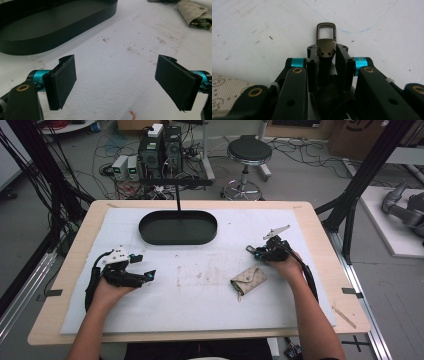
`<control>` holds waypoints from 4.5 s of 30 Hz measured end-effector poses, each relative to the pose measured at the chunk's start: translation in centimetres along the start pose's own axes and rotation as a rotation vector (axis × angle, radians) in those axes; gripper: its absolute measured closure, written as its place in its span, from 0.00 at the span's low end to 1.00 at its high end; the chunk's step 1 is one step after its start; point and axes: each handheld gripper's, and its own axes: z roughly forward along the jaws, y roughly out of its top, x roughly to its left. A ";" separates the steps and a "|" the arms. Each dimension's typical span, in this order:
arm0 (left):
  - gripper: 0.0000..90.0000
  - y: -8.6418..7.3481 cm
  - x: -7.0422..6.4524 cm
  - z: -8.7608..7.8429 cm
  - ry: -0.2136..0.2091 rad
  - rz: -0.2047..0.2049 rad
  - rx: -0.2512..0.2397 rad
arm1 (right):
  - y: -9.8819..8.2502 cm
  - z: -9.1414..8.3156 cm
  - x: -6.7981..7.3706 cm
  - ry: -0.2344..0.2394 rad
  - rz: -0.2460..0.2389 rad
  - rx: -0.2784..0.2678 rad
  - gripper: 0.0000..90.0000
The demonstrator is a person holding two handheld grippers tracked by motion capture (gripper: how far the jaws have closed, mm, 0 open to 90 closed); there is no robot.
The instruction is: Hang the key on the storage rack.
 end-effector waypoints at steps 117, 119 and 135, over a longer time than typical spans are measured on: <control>0.20 -0.4 0.2 -1.7 0.024 -0.007 -0.028 | 19.8 -2.8 1.7 -0.077 0.041 -0.349 0.46; 0.20 -0.4 0.1 -1.6 0.021 -0.006 -0.028 | 19.5 -3.1 1.6 -0.081 0.044 -0.351 0.45; 0.20 0.0 -0.5 -1.4 0.019 0.014 -0.019 | 13.4 -9.8 1.1 -0.063 0.065 -0.299 0.32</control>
